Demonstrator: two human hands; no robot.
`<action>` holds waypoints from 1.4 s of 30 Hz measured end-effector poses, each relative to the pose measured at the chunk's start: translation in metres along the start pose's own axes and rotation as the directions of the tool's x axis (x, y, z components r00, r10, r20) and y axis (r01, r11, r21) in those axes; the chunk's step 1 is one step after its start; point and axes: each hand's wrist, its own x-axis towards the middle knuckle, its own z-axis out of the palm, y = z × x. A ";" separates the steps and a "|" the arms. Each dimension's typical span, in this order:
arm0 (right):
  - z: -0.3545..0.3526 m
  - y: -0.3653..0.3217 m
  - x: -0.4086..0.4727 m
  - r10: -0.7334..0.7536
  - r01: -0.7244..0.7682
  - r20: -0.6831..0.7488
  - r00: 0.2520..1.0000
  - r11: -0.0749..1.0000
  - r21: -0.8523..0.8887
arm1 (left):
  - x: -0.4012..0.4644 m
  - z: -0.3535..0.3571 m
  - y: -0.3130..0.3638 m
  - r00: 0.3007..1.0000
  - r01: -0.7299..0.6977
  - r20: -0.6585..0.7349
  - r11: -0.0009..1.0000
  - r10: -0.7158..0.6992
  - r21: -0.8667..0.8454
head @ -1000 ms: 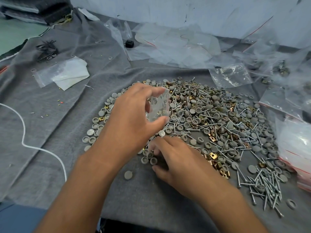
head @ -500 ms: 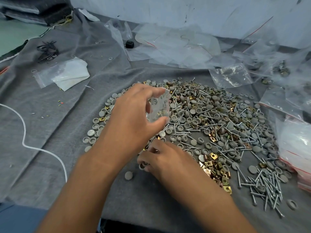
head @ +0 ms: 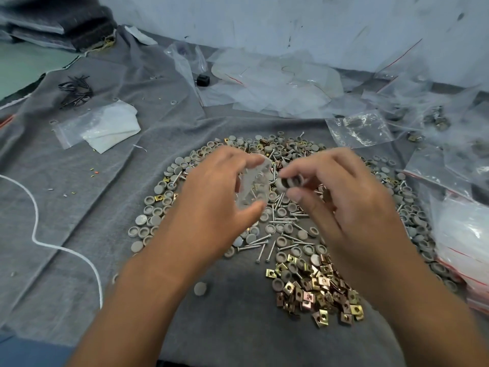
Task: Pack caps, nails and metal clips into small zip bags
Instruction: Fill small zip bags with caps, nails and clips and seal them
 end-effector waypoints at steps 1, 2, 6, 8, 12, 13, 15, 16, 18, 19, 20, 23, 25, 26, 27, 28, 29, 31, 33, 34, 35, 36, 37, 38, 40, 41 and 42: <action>0.004 -0.003 0.003 -0.023 0.022 -0.028 0.999 0.999 -0.035 | 0.000 0.002 0.001 1.000 -0.011 0.020 1.000 0.011 0.007; 0.009 -0.005 0.004 -0.040 0.038 -0.029 0.999 0.996 -0.076 | 0.001 0.004 0.002 0.999 -0.023 0.039 1.000 0.023 0.007; 0.020 -0.002 0.001 -0.011 0.006 -0.049 0.999 0.995 -0.099 | 0.001 0.009 0.004 0.998 -0.039 0.054 0.999 0.040 -0.014; 0.017 -0.002 0.000 -0.039 0.032 -0.088 0.995 0.997 -0.074 | 0.001 0.008 0.004 0.998 -0.039 0.048 0.999 0.039 -0.012; 0.021 -0.004 0.000 -0.052 0.046 -0.048 0.998 0.991 -0.124 | 0.000 0.008 0.006 0.998 -0.029 0.054 0.999 0.029 -0.015; 0.021 -0.004 0.000 -0.048 0.040 -0.063 0.997 0.992 -0.118 | 0.000 0.008 0.007 0.998 -0.025 0.056 0.999 0.026 -0.019; 0.020 -0.004 0.001 -0.079 0.062 -0.158 0.984 0.992 -0.107 | -0.001 0.008 0.007 0.998 -0.020 0.061 0.999 0.022 -0.026; 0.018 -0.004 0.001 -0.111 0.089 -0.214 0.970 0.990 -0.110 | -0.001 0.008 0.007 0.998 -0.020 0.064 0.999 0.021 -0.026; 0.019 -0.003 0.003 -0.159 0.136 -0.255 0.954 0.985 -0.107 | -0.001 0.007 0.007 0.997 -0.013 0.075 1.000 0.015 -0.024; 0.022 -0.002 0.002 -0.154 0.136 -0.227 0.962 0.986 -0.094 | -0.001 0.007 0.008 0.997 -0.016 0.075 0.999 0.018 -0.028; 0.025 -0.001 0.001 -0.125 0.113 -0.185 0.975 0.991 -0.077 | -0.001 0.007 0.009 0.997 -0.025 0.071 0.999 0.027 -0.037; 0.026 0.005 -0.001 -0.040 0.032 -0.169 0.985 0.998 -0.051 | -0.003 0.006 0.010 0.997 -0.043 0.058 0.998 0.045 -0.047; 0.021 0.010 -0.001 -0.041 0.026 -0.177 0.983 0.996 -0.088 | -0.004 0.004 0.009 0.996 -0.078 0.041 0.996 0.081 -0.050; 0.017 0.013 -0.001 -0.055 0.039 -0.166 0.985 0.995 -0.096 | -0.005 0.003 0.010 0.993 -0.111 0.024 0.992 0.113 -0.053; 0.012 0.015 0.000 -0.067 0.054 -0.161 0.985 0.995 -0.085 | -0.005 0.003 0.012 0.989 -0.149 0.002 0.987 0.150 -0.058; 0.008 0.016 0.000 -0.074 0.066 -0.168 0.983 0.996 -0.054 | -0.006 0.002 0.013 0.983 -0.186 -0.022 0.980 0.184 -0.074; 0.004 0.016 0.001 -0.082 0.081 -0.189 0.979 0.997 -0.015 | -0.007 0.001 0.015 0.976 -0.216 -0.040 0.971 0.213 -0.104; -0.003 0.013 0.003 -0.098 0.114 -0.267 0.959 0.992 0.047 | -0.008 0.000 0.018 0.963 -0.268 -0.047 0.947 0.264 -0.177; -0.010 0.012 0.003 -0.066 0.106 -0.342 0.938 0.989 0.100 | -0.009 0.002 0.020 0.956 -0.293 -0.064 0.929 0.286 -0.227; -0.013 0.012 0.002 -0.019 0.080 -0.366 0.931 0.985 0.153 | -0.009 0.004 0.021 0.961 -0.278 -0.088 0.925 0.264 -0.261; -0.015 0.013 0.002 0.043 0.049 -0.379 0.924 0.972 0.230 | -0.008 0.005 0.022 0.970 -0.241 -0.115 0.917 0.214 -0.317; -0.017 0.014 0.000 0.111 0.017 -0.380 0.918 0.948 0.318 | -0.008 0.008 0.022 0.980 -0.188 -0.134 0.898 0.146 -0.398; -0.018 0.016 -0.001 0.171 -0.012 -0.373 0.912 0.919 0.394 | -0.007 0.010 0.021 0.987 -0.135 -0.140 0.865 0.076 -0.484; -0.019 0.018 -0.002 0.220 -0.038 -0.358 0.907 0.892 0.451 | -0.007 0.012 0.019 0.990 -0.095 -0.142 0.826 0.019 -0.555; -0.021 0.022 -0.005 0.302 -0.096 -0.298 0.906 0.829 0.550 | -0.004 0.015 0.016 0.988 -0.062 -0.149 0.766 -0.044 -0.640; -0.022 0.024 -0.006 0.333 -0.123 -0.258 0.907 0.795 0.594 | -0.003 0.016 0.016 0.987 -0.053 -0.147 0.745 -0.061 -0.665; -0.023 0.027 -0.008 0.349 -0.143 -0.220 0.911 0.767 0.625 | -0.002 0.017 0.016 0.986 -0.045 -0.147 0.720 -0.080 -0.692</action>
